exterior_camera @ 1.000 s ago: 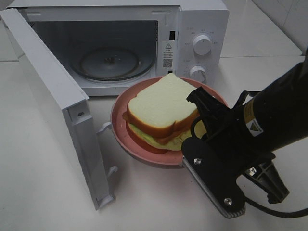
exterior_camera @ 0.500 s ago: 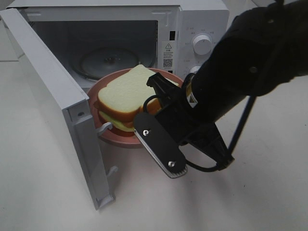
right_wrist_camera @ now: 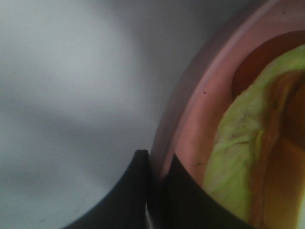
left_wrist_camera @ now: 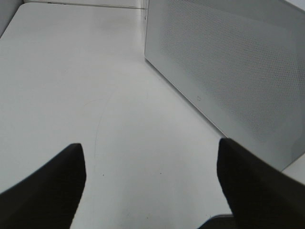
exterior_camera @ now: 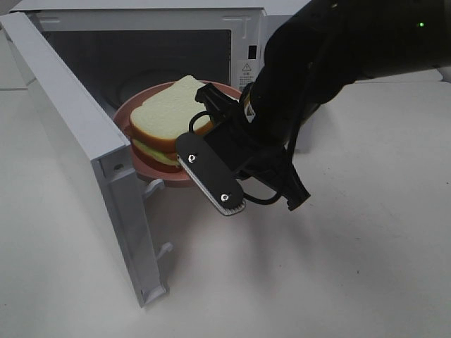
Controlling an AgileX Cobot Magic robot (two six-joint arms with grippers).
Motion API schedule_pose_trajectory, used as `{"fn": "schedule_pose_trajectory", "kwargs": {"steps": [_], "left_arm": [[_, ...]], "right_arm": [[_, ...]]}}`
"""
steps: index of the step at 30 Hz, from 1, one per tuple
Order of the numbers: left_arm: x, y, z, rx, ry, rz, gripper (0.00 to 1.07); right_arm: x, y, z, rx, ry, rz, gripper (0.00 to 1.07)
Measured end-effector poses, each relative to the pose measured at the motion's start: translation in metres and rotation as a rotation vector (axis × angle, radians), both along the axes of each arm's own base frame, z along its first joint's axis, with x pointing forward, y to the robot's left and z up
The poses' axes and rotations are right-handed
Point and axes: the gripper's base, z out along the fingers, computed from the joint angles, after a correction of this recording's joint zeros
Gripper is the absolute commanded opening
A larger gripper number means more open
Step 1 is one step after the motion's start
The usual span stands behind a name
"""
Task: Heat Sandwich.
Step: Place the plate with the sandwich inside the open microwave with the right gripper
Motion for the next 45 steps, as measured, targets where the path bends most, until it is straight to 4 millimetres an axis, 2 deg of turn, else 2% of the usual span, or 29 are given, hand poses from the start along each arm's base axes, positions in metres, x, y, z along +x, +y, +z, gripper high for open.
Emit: {"fn": "schedule_pose_trajectory", "kwargs": {"steps": [12, 20, 30, 39, 45], "left_arm": [[0.0, 0.0, 0.0, 0.0, 0.0, 0.0, 0.73], [0.0, 0.0, 0.0, 0.0, 0.0, 0.0, 0.73], [0.0, 0.0, 0.0, 0.0, 0.0, 0.0, 0.73], [0.0, 0.0, 0.0, 0.0, 0.0, 0.0, 0.73], [0.0, 0.0, 0.0, 0.0, 0.0, 0.0, 0.73]], "right_arm": [[0.039, 0.021, -0.005, 0.053, 0.006, -0.032, 0.0], [0.069, 0.043, -0.006, 0.09, -0.024, -0.052, 0.0], [0.111, 0.062, -0.02, 0.144, -0.044, -0.135, 0.0], [0.141, 0.072, -0.034, 0.179, -0.073, -0.165, 0.0], [0.152, 0.075, -0.038, 0.208, -0.092, -0.177, 0.0]]}}
